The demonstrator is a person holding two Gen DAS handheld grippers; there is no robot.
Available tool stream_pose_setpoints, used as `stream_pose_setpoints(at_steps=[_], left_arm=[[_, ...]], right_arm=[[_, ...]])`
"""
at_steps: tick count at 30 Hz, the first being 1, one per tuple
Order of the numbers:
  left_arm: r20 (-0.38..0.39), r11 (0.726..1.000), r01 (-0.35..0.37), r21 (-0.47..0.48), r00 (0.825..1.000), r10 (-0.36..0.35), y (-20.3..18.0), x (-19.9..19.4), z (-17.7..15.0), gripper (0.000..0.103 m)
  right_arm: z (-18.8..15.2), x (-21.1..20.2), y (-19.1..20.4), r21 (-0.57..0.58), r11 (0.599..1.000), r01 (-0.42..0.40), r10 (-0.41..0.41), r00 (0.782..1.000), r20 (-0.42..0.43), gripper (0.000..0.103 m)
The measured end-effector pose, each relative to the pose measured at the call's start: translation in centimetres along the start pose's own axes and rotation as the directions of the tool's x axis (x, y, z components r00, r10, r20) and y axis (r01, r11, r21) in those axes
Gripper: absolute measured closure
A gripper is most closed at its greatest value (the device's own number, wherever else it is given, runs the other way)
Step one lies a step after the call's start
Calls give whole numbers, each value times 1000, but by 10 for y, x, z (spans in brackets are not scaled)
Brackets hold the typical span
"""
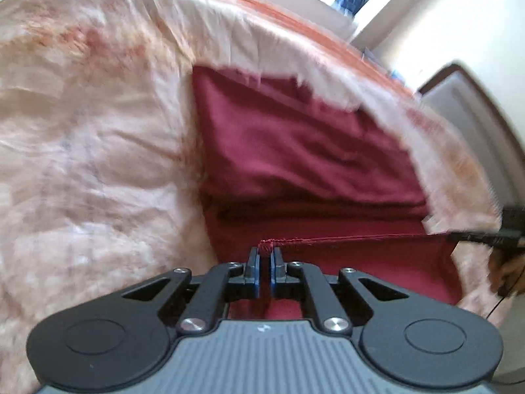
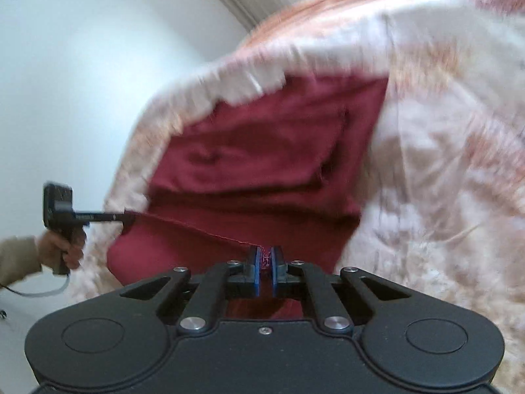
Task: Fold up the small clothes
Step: 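Lift the hem with both grippers, fold it over toward the collar, release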
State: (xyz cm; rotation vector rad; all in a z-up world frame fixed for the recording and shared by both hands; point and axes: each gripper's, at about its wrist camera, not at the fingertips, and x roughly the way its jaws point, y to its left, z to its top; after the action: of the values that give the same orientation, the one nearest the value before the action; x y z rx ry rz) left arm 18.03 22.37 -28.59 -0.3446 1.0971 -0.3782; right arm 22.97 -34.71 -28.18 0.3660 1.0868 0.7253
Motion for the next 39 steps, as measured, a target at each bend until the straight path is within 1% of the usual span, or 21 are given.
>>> stream_pose_setpoints(at_steps=[1, 2, 3, 4, 6, 7, 11, 13, 16, 17, 18, 19, 21, 23, 27, 32, 34, 36, 39], left_arm=[[-19, 1000, -5, 5, 1000, 5, 0, 7, 0, 98], [-31, 1000, -8, 9, 999, 8, 1, 12, -1, 98], [-38, 1000, -10, 9, 999, 11, 2, 15, -2, 97], [-41, 1000, -8, 4, 999, 9, 3, 16, -2, 97], [-45, 1000, -2, -13, 999, 2, 6, 16, -2, 92], [-47, 1000, -2, -18, 999, 1, 8, 16, -3, 90], [-52, 999, 15, -28, 999, -17, 11, 14, -8, 87], [-49, 999, 22, -25, 999, -23, 10, 13, -8, 86], [-49, 1000, 27, -12, 998, -27, 8, 12, -9, 86], [-51, 1000, 26, -11, 998, -27, 6, 13, -9, 86], [-51, 1000, 24, -7, 998, -25, 6, 13, -9, 86], [-54, 1000, 21, 0, 998, -21, 5, 13, -9, 86], [-44, 1000, 15, 20, 999, -14, 1, 11, -10, 95], [-19, 999, 20, 41, 1000, -19, -4, 3, -10, 96], [49, 998, 44, 39, 998, -46, -9, -18, -10, 97], [122, 997, 69, 24, 990, -72, -10, -41, -5, 97], [150, 997, 74, 34, 985, -79, -11, -47, 5, 97], [186, 996, 73, 56, 979, -82, -13, -52, 24, 97], [243, 993, 74, 89, 965, -93, -17, -55, 63, 97]], right_arm=[[-2, 8, -2, 6, 1000, 4, -4, 1000, -19, 96], [-3, 13, -4, 8, 1000, -4, 4, 1000, -29, 94], [-4, 16, -5, 6, 1000, -7, 7, 1000, -30, 86], [-4, 17, -6, 5, 1000, 0, 0, 999, -32, 83], [-2, 17, -9, 14, 1000, -10, 10, 999, -32, 75], [-3, 18, -11, 14, 1000, -7, 8, 999, -35, 72], [-6, 20, -14, 16, 1000, -15, 16, 998, -62, 70], [-9, 15, -14, 15, 1000, -21, 21, 998, -54, 70], [-12, 13, -12, 6, 1000, -13, 13, 999, -50, 74], [-13, 12, -12, -1, 1000, -4, 3, 998, -55, 89], [-14, 12, -11, -5, 1000, -11, 11, 998, -55, 97], [-15, 10, -11, -7, 1000, -12, 12, 999, -49, 97], [-15, 6, -9, -8, 1000, -10, 9, 999, -36, 97], [-14, 1, -6, -13, 1000, -16, 16, 1000, -18, 97], [-10, -16, 3, -28, 998, -50, 50, 999, 18, 97], [1, -34, 10, -33, 996, -78, 81, 993, 85, 97], [14, -39, 12, -39, 995, -87, 91, 988, 124, 97], [33, -42, 13, -55, 995, -85, 93, 982, 165, 97], [69, -40, 11, -78, 996, -52, 68, 973, 221, 97]])
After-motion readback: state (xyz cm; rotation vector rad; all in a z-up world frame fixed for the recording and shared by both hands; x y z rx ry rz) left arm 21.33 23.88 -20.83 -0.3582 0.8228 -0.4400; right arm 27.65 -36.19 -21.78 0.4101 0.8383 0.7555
